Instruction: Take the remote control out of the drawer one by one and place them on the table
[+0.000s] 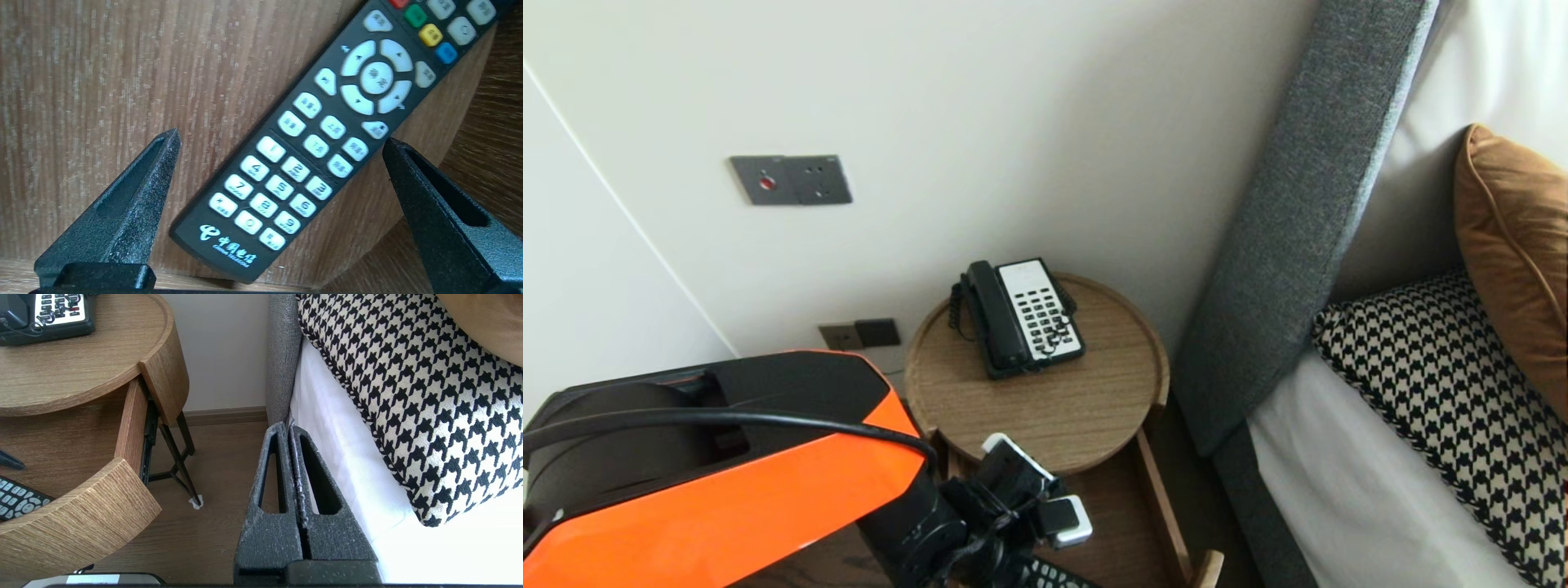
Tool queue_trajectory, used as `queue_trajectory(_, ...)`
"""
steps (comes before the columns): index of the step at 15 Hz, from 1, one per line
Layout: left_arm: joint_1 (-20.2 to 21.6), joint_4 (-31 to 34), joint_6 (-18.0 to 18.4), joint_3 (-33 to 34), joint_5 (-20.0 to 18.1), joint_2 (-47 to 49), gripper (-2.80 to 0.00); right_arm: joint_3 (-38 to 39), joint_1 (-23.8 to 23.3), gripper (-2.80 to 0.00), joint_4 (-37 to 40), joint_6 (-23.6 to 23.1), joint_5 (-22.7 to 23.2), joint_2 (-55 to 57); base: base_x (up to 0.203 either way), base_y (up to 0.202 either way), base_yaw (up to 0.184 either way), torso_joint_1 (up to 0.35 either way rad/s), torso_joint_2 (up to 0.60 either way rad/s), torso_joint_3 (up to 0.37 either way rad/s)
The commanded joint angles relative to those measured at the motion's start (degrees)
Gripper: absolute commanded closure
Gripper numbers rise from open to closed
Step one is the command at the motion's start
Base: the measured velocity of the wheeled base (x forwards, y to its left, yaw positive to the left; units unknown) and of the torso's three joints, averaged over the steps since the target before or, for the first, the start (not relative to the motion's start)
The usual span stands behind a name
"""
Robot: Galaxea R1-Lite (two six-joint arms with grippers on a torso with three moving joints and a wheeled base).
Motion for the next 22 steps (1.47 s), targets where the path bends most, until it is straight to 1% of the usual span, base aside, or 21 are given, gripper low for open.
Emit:
queue_trajectory(1,0.04,-0.16,0.16,-0.2,-0.03,-0.46,-2.8,0.0,0.02,0.0,0.0,0.0,0.01,-0.01,0.0,0.0,0.0,0.0,0.0,0.0)
queue_trajectory(5,0.06,-0.16,0.09,-0.17,0.06,-0.72,-2.8,0.0,-0.03,0.0,0.0,0.0,0.01,-0.01,0.0,0.0,0.0,0.0,0.0,0.0)
queue_trajectory(9,1.04,-0.16,0.33,-0.49,0.06,-0.69,-2.8,0.0,-0.03,0.0,0.0,0.0,0.01,-0.01,0.0,0.0,0.0,0.0,0.0,0.0)
queue_trajectory(12,1.09,0.12,0.79,-2.36,0.12,0.18,-2.8,0.0,-0.03,0.0,0.0,0.0,0.01,-0.01,0.0,0.0,0.0,0.0,0.0,0.0)
queue_trajectory(14,1.03,0.28,1.74,-3.34,0.15,0.6,-2.8,0.0,-0.03,0.0,0.0,0.0,0.01,-0.01,0.0,0.0,0.0,0.0,0.0,0.0)
queue_trajectory(17,1.09,0.19,1.74,-3.95,0.15,0.86,-2.8,0.0,-0.03,0.0,0.0,0.0,0.01,-0.01,0.0,0.0,0.0,0.0,0.0,0.0)
queue_trajectory(22,1.01,0.28,1.64,-7.22,-0.11,1.71,-2.8,-0.08,-0.03,0.0,0.0,0.0,0.01,-0.01,0.0,0.0,0.0,0.0,0.0,0.0)
